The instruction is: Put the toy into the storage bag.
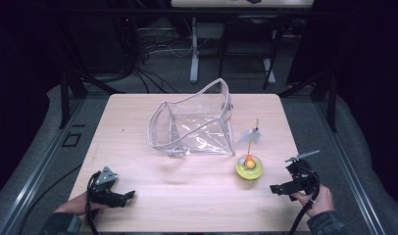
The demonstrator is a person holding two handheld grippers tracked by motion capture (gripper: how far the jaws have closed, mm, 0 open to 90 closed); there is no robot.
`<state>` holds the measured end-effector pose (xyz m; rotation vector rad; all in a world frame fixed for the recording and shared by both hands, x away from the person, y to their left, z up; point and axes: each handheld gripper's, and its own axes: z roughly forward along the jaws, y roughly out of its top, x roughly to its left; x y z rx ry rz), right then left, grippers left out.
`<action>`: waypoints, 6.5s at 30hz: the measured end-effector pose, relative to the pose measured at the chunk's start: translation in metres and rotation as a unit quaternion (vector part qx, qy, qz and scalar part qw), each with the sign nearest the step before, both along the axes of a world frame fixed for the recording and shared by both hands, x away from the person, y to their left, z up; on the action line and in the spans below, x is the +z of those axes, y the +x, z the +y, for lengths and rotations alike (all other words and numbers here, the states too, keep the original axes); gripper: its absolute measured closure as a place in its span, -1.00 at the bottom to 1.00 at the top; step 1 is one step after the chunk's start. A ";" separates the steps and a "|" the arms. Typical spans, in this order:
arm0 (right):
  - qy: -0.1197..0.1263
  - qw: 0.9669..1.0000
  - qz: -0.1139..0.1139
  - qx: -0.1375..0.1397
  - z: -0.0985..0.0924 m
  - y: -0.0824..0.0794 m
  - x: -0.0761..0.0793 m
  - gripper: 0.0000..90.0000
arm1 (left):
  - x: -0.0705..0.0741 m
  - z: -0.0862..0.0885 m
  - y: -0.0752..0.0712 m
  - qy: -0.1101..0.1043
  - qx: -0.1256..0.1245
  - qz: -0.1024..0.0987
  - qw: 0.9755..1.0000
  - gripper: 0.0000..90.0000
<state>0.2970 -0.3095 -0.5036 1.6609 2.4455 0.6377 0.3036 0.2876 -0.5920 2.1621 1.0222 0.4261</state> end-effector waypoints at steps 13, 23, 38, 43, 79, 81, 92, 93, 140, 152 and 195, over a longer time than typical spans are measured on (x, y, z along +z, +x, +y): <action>-0.035 0.999 0.013 0.020 0.009 -0.001 0.000 -0.90 | 0.000 0.000 0.000 0.000 0.000 -0.001 1.000 -1.00; -0.065 0.997 0.020 0.043 0.020 -0.001 0.005 -0.87 | 0.000 0.000 0.000 -0.001 0.001 0.000 1.000 -1.00; -0.067 0.995 -0.015 0.074 0.036 0.008 0.033 -0.91 | 0.000 0.000 0.000 -0.001 0.001 0.000 1.000 -1.00; -0.055 0.994 -0.040 0.081 0.044 0.014 0.047 -0.85 | 0.000 0.000 0.000 -0.001 0.001 0.000 1.000 -1.00; -0.050 0.986 -0.071 0.144 0.103 0.069 0.100 0.48 | 0.000 0.000 0.000 -0.001 0.001 0.000 1.000 -1.00; -0.055 0.985 -0.072 0.145 0.103 0.070 0.100 0.59 | 0.000 0.000 0.000 -0.001 0.001 0.000 1.000 -1.00; -0.022 0.985 -0.068 0.160 0.100 0.075 0.096 0.95 | 0.000 0.000 0.000 -0.001 0.001 0.000 1.000 -1.00; -0.022 0.985 -0.068 0.160 0.100 0.075 0.096 0.95 | 0.000 0.000 0.000 0.000 0.000 -0.001 1.000 -1.00; -0.065 0.976 -0.088 0.189 0.098 0.076 0.161 0.97 | 0.000 0.000 -0.001 -0.002 0.001 0.000 1.000 -1.00; -0.083 0.974 -0.066 0.200 0.102 0.085 0.177 0.97 | 0.000 0.000 0.000 0.001 -0.002 0.001 1.000 -1.00; -0.111 0.977 -0.067 0.170 0.094 0.116 0.228 0.97 | 0.000 0.000 0.000 0.001 -0.002 0.001 1.000 -1.00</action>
